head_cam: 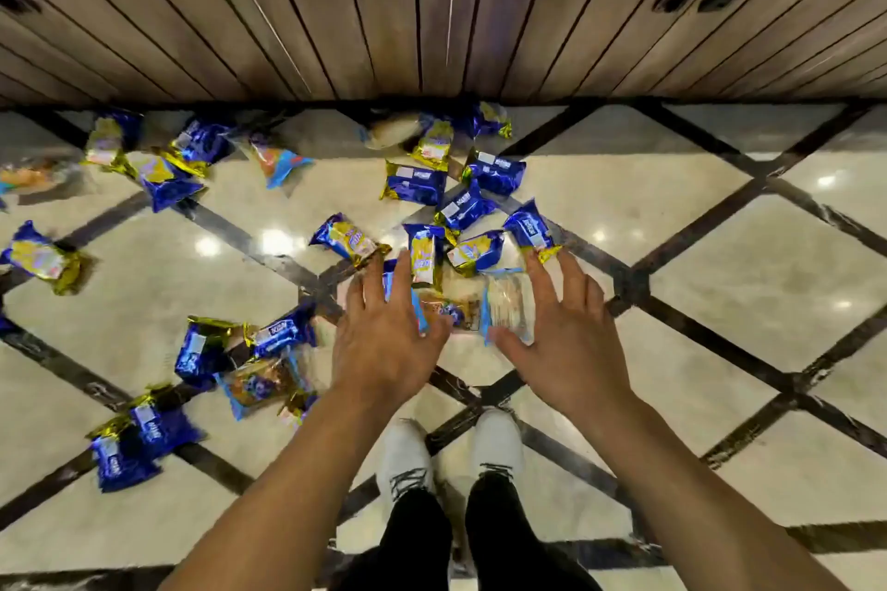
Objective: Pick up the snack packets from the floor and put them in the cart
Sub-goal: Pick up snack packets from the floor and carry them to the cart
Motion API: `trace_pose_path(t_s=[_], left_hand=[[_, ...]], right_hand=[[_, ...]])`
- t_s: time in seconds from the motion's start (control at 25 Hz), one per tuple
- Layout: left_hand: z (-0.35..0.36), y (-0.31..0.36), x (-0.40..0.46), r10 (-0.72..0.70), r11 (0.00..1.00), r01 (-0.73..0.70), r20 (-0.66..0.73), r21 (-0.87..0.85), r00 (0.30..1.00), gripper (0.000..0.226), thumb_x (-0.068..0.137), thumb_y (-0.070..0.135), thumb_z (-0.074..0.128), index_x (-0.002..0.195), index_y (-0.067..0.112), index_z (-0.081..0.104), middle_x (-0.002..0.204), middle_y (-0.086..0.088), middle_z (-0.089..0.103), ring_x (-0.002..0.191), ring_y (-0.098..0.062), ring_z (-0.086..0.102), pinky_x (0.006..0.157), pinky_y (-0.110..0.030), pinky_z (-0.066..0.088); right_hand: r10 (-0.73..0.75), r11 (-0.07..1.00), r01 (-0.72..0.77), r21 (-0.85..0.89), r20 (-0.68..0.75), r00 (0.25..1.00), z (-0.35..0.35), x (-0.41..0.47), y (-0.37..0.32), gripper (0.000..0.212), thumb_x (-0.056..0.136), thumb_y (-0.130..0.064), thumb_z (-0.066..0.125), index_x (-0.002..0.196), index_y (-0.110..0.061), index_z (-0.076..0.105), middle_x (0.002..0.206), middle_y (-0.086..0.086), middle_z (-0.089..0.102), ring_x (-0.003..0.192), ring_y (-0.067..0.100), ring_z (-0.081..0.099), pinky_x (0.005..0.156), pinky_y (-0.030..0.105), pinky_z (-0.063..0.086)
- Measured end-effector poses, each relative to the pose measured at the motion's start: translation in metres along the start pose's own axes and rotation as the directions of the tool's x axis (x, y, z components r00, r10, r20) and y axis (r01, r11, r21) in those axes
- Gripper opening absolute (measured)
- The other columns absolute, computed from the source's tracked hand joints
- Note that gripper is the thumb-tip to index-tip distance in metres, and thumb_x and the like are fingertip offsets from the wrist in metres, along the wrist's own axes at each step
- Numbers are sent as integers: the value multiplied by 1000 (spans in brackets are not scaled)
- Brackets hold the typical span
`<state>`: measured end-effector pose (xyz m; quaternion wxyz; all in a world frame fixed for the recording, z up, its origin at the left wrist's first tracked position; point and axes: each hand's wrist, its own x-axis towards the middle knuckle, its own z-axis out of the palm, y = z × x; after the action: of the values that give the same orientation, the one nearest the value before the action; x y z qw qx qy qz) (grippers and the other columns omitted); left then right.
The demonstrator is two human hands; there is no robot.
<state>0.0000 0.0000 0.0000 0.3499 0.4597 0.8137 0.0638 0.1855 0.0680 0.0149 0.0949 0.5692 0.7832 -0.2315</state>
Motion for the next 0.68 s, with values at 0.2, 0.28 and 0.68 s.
trace_pose_path(t_s=[0.2, 0.28, 0.68], left_hand=[[95, -45, 105, -136, 984, 140, 43, -106, 990, 88, 89, 50, 63, 157, 23, 12, 161, -11, 13, 147, -33, 13, 116, -48, 22], [133, -67, 148, -231, 957, 237, 55, -165, 971, 89, 88, 47, 66, 156, 18, 17, 158, -15, 16, 145, -37, 16, 115, -47, 22], [216, -124, 211, -292, 956, 287, -130, -54, 948, 81, 80, 49, 72, 147, 28, 30, 148, -10, 23, 134, -37, 22, 108, -53, 25]], right_hand=[[119, 989, -127, 82, 99, 988, 109, 75, 54, 88, 86, -59, 58, 155, -34, 10, 160, 6, 10, 142, 30, 20, 107, 46, 37], [180, 969, -208, 132, 196, 964, 158, 105, 75, 90, 86, -57, 60, 155, -34, 8, 159, 7, 11, 141, 32, 19, 106, 46, 37], [338, 897, -382, 222, 212, 917, 280, 173, 109, 94, 80, -44, 74, 152, -23, 17, 140, 13, 29, 126, 37, 31, 99, 46, 38]])
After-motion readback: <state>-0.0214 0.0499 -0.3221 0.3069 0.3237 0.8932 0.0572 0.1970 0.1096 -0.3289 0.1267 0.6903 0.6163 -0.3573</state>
